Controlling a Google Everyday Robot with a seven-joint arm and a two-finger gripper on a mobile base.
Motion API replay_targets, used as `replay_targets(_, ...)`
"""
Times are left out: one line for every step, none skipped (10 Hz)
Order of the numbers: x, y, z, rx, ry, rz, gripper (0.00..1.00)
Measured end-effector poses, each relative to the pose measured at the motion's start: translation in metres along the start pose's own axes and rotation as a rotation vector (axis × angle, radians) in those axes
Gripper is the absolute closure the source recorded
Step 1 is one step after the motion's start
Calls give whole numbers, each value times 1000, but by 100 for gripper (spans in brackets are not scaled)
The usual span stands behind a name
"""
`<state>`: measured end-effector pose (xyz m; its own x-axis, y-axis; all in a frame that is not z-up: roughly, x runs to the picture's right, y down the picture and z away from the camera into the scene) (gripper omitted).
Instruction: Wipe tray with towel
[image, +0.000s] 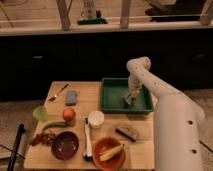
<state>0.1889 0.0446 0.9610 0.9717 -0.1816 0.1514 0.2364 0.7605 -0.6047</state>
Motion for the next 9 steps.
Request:
replay_targets(-14, -3, 2, -5, -9, -32, 100)
replay_targets(-28, -4, 4, -9, -17, -72, 100)
replay_targets(-42, -5, 5, -10, -27, -114, 100)
replay_targets(-65, -2, 4, -8, -47, -181, 100)
replay_targets(-75, 6, 2, -12, -60, -219, 100)
replay_targets(-79, 16, 1, -19, -59, -247, 100)
replay_targets(-85, 25, -2, -24, -52, -275, 100)
replay_targets(-84, 31, -3, -23, -51, -287, 100)
replay_targets(-72, 41, -3, -33, -38, -289, 100)
